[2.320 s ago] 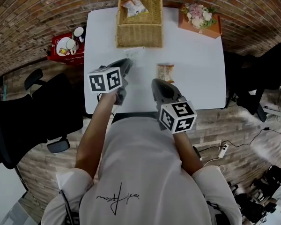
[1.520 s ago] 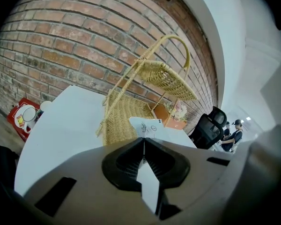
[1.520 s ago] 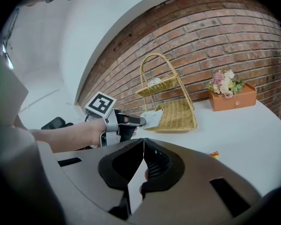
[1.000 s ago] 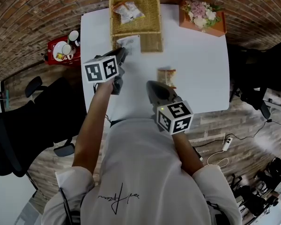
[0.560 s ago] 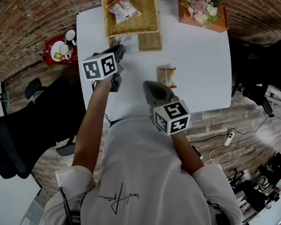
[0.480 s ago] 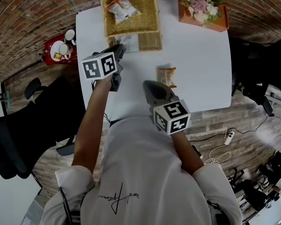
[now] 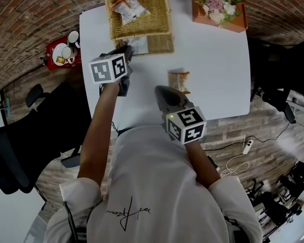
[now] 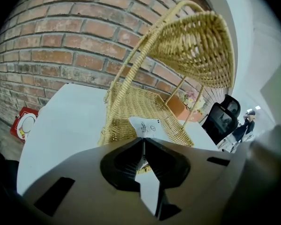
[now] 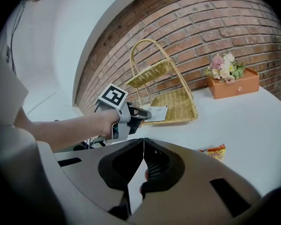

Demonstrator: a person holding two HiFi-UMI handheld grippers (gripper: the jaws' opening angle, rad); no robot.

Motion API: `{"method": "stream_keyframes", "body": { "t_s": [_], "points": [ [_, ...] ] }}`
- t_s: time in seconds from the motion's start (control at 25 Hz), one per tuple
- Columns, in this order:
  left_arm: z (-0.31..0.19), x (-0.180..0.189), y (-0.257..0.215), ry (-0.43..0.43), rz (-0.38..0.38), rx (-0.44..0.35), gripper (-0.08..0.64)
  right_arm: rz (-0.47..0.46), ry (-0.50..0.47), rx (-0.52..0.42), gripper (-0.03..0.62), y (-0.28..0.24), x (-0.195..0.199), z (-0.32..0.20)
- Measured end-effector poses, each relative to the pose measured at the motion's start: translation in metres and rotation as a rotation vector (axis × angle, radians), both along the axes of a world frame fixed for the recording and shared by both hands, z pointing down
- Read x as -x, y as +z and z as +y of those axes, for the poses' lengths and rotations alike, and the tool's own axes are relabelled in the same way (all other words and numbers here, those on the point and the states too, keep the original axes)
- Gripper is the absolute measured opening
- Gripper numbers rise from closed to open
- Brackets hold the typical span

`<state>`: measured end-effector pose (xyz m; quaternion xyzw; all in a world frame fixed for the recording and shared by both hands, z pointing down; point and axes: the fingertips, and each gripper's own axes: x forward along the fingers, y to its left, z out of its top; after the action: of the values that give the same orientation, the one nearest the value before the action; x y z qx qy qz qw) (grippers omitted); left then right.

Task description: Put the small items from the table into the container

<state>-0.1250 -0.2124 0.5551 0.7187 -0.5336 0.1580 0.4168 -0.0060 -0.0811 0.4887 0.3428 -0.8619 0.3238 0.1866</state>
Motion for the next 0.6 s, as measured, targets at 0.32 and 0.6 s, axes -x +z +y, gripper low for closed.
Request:
{"method": "stream_keyframes", "body": {
  "t_s": [0.32, 0.6],
  "points": [
    [-0.0003, 0.0071, 0.0022, -0.039, -0.009, -0.002, 0.034, 0.002, 0.01, -0.011, 0.021, -0.0034, -0.0057, 0.0004],
    [0.0012, 0.007, -0.0013, -0.047, -0.006, -0.017, 0.107, 0.0, 0.019, -0.019, 0.021, -0.0054, -0.009, 0.0023]
  ]
}}
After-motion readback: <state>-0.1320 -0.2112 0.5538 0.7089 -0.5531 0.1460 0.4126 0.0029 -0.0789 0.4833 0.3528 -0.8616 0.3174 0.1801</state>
